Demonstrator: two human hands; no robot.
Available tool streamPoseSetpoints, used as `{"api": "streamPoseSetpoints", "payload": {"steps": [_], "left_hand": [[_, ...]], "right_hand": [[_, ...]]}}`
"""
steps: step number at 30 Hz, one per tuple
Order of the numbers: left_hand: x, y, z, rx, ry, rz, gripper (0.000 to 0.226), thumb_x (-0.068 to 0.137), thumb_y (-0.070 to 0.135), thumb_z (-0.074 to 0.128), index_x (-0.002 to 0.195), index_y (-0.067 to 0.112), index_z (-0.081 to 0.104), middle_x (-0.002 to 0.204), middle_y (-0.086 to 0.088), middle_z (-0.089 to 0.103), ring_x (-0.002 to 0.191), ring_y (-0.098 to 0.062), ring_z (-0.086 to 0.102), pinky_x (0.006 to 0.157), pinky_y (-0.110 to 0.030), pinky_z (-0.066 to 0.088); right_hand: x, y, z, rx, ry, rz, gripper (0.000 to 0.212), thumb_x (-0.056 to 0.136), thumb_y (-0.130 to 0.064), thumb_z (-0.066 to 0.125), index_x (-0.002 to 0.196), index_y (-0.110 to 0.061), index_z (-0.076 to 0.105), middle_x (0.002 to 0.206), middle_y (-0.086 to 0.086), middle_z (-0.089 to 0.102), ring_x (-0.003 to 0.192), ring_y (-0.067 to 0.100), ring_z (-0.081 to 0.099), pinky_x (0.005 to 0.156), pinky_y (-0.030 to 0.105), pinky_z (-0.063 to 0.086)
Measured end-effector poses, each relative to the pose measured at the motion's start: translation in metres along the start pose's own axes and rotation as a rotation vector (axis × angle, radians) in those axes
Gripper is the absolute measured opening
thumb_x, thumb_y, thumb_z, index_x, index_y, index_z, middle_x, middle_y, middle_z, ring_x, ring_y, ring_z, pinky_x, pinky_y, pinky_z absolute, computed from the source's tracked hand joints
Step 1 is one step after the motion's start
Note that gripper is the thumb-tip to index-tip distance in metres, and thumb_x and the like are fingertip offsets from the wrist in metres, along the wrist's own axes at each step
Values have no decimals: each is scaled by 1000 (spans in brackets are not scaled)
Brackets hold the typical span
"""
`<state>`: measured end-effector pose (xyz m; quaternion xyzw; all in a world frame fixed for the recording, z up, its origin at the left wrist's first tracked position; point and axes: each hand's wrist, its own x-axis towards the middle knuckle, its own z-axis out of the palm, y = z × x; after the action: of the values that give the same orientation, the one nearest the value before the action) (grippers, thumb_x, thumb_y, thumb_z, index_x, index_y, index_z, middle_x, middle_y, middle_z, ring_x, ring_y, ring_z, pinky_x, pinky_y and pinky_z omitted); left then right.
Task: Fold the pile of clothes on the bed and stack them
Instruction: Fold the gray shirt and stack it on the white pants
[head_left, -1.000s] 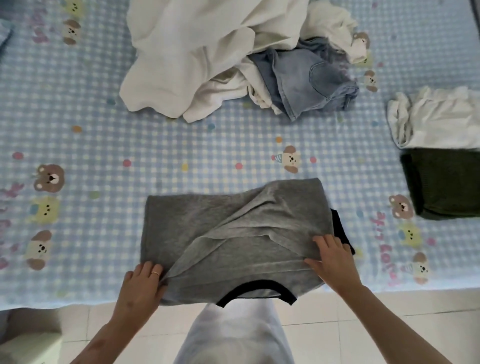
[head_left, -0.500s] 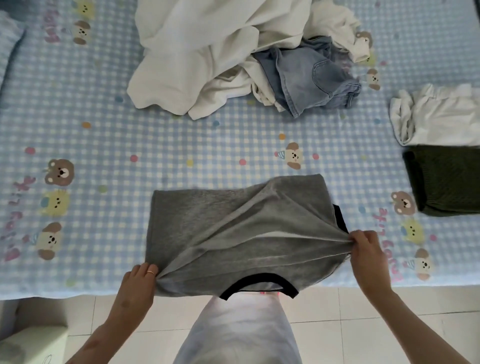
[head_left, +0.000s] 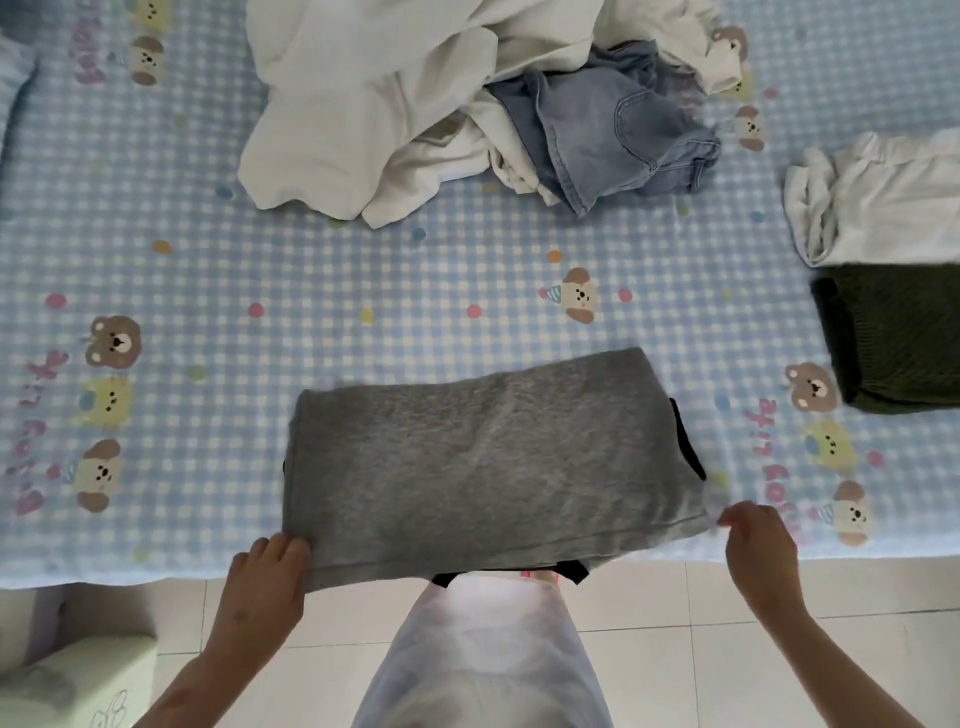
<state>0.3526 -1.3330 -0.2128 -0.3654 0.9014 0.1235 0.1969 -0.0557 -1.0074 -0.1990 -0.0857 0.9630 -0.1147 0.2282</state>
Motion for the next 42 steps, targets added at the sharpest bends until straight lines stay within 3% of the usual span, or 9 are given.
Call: {"api": "streamPoseSetpoints", "payload": {"steps": [3, 6, 13, 19, 21, 27, 34, 37, 42], "left_hand": [[44, 44, -28, -108, 56, -58, 15, 71, -3, 67, 85, 1, 65, 82, -17, 62, 72, -40, 58, 62, -44, 47], [113, 116, -60, -263, 104, 52, 19, 88, 14, 59, 103, 3, 65, 101, -17, 63, 94, -38, 57, 83, -47, 45], [263, 302, -79, -285, -88, 371, 56, 94, 34, 53, 142, 11, 34, 142, -11, 43, 129, -30, 40, 105, -42, 34], [315, 357, -65, -251, -419, 370, 12, 87, 12, 56, 96, 20, 55, 106, -2, 58, 92, -18, 55, 76, -29, 45], [325, 365, -70, -236, -453, 412, 17, 87, 9, 56, 82, 24, 52, 102, -2, 57, 84, -15, 52, 70, -27, 41], [359, 400, -105, -488, -352, 382, 27, 88, 10, 60, 76, 33, 52, 86, 13, 54, 77, -3, 51, 59, -17, 36], [387, 474, -166, -934, -262, 382, 26, 84, 2, 66, 74, 23, 55, 72, 12, 57, 69, 2, 51, 58, -4, 39], [376, 447, -189, -1119, -256, 363, 28, 84, -6, 60, 77, 21, 56, 73, 4, 58, 72, -3, 55, 63, -7, 43], [317, 302, -183, -1132, -300, 258, 33, 81, -18, 54, 82, 14, 62, 69, 11, 66, 70, 1, 59, 68, -18, 46]], "right_hand": [[13, -17, 1, 202, 58, 72, 14, 92, -9, 53, 104, -2, 58, 101, 17, 63, 95, 35, 59, 80, 37, 42], [28, -38, 8, 249, -80, 127, 42, 87, -31, 65, 117, -4, 54, 102, 11, 65, 102, 33, 60, 80, 34, 42], [44, -35, 32, 324, -226, 133, 40, 78, -36, 74, 107, -12, 60, 90, 0, 64, 88, 24, 62, 67, 29, 44], [48, -19, 36, 490, -299, 75, 20, 79, -30, 73, 93, -20, 63, 85, -6, 66, 80, 13, 62, 62, 19, 46], [54, -18, 34, 469, -362, 66, 19, 79, -30, 74, 93, -22, 63, 83, -9, 65, 77, 8, 60, 58, 11, 42], [104, -1, -5, 568, -257, 93, 12, 83, -25, 72, 79, -23, 60, 72, -9, 60, 68, 8, 57, 51, 13, 38], [176, 10, -101, 697, -155, 85, 19, 82, -16, 73, 99, -10, 68, 87, 6, 69, 81, 19, 64, 74, 29, 51], [164, -15, -131, 682, -217, -57, 18, 83, -14, 71, 98, -9, 64, 94, 16, 65, 86, 24, 63, 78, 39, 50], [68, -91, -108, 671, -381, -219, 14, 81, -21, 70, 85, -30, 61, 66, -11, 57, 57, -1, 49, 54, 14, 37]]}}
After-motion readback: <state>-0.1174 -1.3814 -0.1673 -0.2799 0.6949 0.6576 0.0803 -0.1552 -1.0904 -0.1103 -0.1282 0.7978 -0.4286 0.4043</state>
